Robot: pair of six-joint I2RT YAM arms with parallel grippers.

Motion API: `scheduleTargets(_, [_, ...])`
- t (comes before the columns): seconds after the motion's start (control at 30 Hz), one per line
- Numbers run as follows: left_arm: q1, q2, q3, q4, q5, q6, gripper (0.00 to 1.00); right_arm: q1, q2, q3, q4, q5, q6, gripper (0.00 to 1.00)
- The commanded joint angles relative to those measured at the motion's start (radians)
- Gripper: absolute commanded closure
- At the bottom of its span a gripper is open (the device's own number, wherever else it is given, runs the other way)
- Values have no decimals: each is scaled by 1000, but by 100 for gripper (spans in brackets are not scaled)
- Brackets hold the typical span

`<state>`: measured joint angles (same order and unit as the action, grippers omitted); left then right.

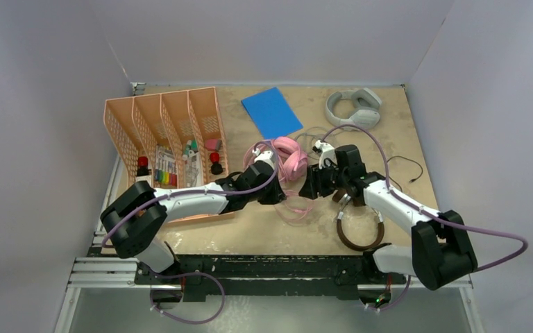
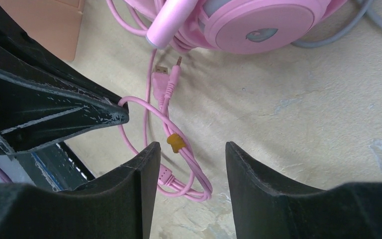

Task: Wrap the headphones
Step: Pick up the headphones from the center of the board.

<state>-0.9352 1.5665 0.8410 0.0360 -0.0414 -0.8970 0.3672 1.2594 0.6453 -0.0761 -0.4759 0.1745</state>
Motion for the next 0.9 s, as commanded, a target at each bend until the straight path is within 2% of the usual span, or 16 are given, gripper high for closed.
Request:
scheduleTargets(0.0, [12,-16,2,51,22,9,100,9,30,14,24,-57,-10,47])
scheduleTargets(0.2, [18,-18,-3,56,36,5,100,11,58,18,49,-65,-12,55])
scheduleTargets(0.43, [30,-14,-9,65,30,-6,100,10,64,24,36,-62,-6,81])
scheduleTargets(0.53, [39,-12,-14,70,24,-11,100,10,52,18,35,-67,2,98])
scheduleTargets(0.7, [64,-5,-23,47,-67,-63,100,11,0,13,-11,-85,34,100])
scheduleTargets(0.87, [76,56,3,47,-83,-76,100,10,-67,-13,6,-355,66,100])
